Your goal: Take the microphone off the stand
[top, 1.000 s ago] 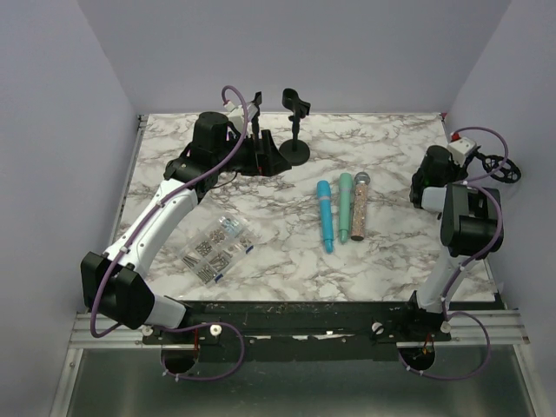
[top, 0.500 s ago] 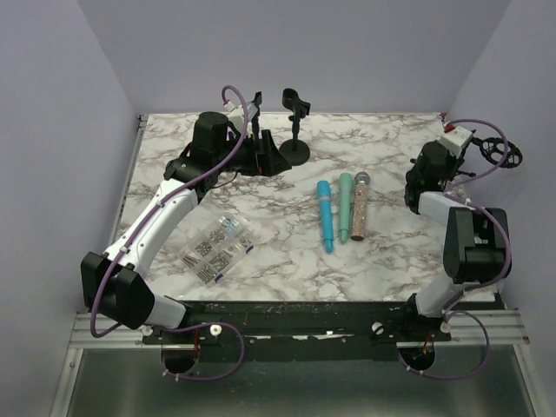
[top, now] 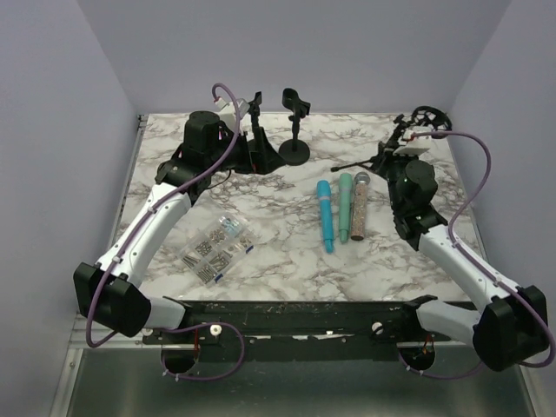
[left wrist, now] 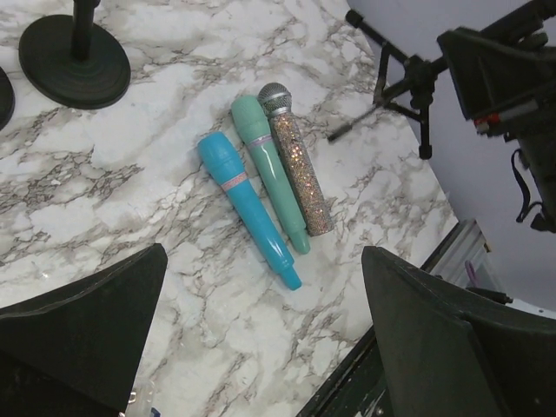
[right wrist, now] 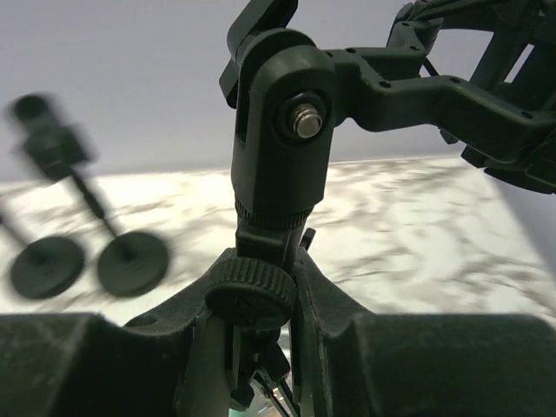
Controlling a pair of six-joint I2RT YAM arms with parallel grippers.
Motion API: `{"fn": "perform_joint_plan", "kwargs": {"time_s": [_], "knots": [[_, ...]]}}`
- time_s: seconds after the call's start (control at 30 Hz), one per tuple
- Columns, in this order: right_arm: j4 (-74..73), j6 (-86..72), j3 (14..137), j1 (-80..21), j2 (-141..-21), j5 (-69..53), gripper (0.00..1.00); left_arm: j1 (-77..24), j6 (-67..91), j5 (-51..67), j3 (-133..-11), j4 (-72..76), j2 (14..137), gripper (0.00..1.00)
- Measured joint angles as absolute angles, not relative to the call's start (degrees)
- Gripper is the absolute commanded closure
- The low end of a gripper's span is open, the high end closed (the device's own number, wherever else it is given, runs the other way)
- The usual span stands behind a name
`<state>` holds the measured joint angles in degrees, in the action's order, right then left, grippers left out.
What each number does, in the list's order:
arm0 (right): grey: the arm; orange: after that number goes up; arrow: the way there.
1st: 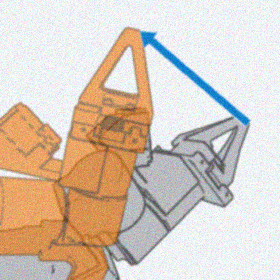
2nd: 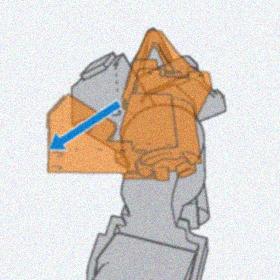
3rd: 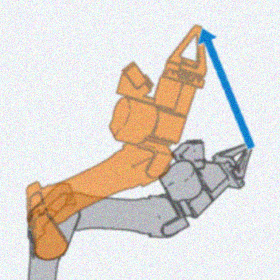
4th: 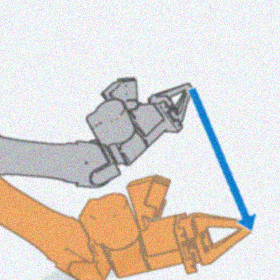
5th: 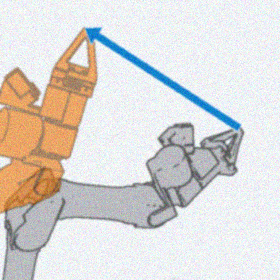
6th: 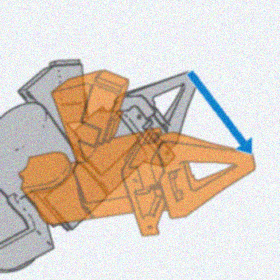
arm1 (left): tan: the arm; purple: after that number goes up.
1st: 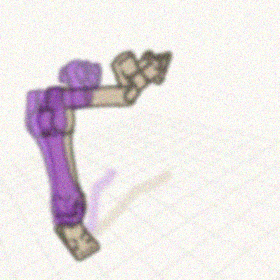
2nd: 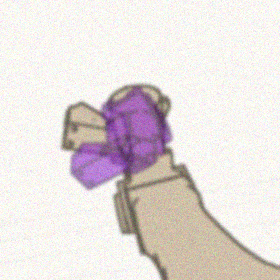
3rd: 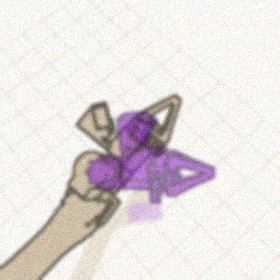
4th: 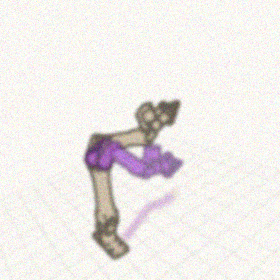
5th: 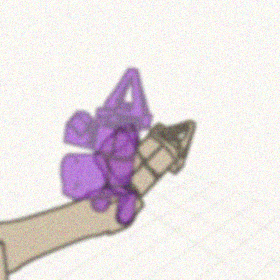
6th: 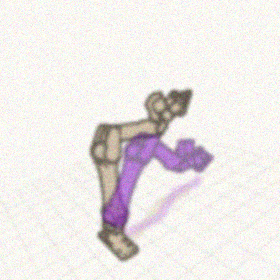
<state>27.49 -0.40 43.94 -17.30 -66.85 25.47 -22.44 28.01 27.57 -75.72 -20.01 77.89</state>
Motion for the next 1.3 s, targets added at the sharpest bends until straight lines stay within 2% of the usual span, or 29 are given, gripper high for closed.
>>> {"fn": "perform_joint_plan", "kwargs": {"time_s": [0.27, 0.57, 0.8, 1.0, 1.13, 1.2, 1.3], "knots": [[17.69, -0.45, 40.86, -36.69, -61.23, 9.08, 1.00, -22.06, 26.48, 24.62, -75.72, -20.84, 74.74, 0.02], [14.61, 5.10, 38.26, -53.71, -67.16, 5.23, 1.00, -21.21, 24.58, 19.68, -76.42, -22.90, 70.74, 0.01], [22.31, 6.09, 36.36, -60.42, -74.43, 5.89, 1.00, -21.06, 27.57, 19.59, -76.75, -24.08, 64.90, 0.01], [36.75, 6.00, 31.29, -64.45, -80.75, 10.33, 1.00, -20.95, 32.82, 19.55, -66.81, -24.60, 51.00, 0.02], [46.65, 6.04, 29.34, -66.24, -85.10, 13.06, 0.91, -20.73, 37.30, 19.99, -58.89, -24.82, 44.45, 0.01], [49.63, 5.87, 28.67, -66.81, -86.30, 14.37, 0.79, -20.69, 38.83, 20.40, -55.79, -25.06, 42.11, 0.01], [52.40, 5.26, 27.20, -67.13, -86.72, 15.66, 0.66, -20.69, 40.10, 21.74, -52.42, -25.12, 40.14, 0.02]]}}
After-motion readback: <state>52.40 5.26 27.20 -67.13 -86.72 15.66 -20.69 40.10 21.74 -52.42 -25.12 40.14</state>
